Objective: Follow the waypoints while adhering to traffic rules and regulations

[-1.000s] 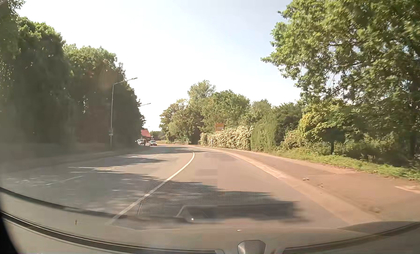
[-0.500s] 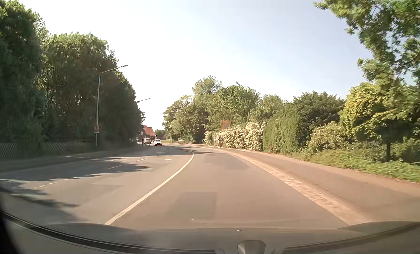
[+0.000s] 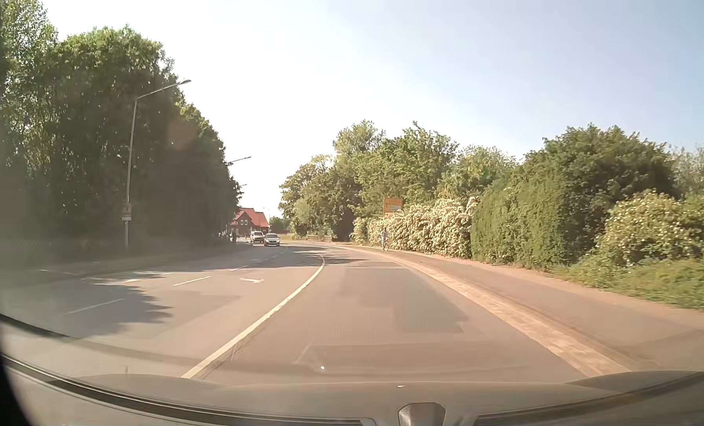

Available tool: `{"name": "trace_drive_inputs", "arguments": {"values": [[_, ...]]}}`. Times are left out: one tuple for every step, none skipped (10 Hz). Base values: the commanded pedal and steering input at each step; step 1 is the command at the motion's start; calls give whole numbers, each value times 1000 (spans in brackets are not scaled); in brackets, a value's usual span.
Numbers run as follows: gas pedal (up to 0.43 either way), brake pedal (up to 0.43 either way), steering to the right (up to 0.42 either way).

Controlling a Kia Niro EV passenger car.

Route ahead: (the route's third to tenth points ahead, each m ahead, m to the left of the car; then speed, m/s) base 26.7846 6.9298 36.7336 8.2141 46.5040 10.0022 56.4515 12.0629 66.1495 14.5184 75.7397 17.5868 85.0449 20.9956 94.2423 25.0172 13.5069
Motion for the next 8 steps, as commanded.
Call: {"name": "trace_drive_inputs", "arguments": {"values": [[240, 6, -15], [228, 6, -15], [220, 6, -15], [197, 6, -15], [197, 6, -15], [177, 6, -15], [169, 6, -15], [157, 6, -16]]}}
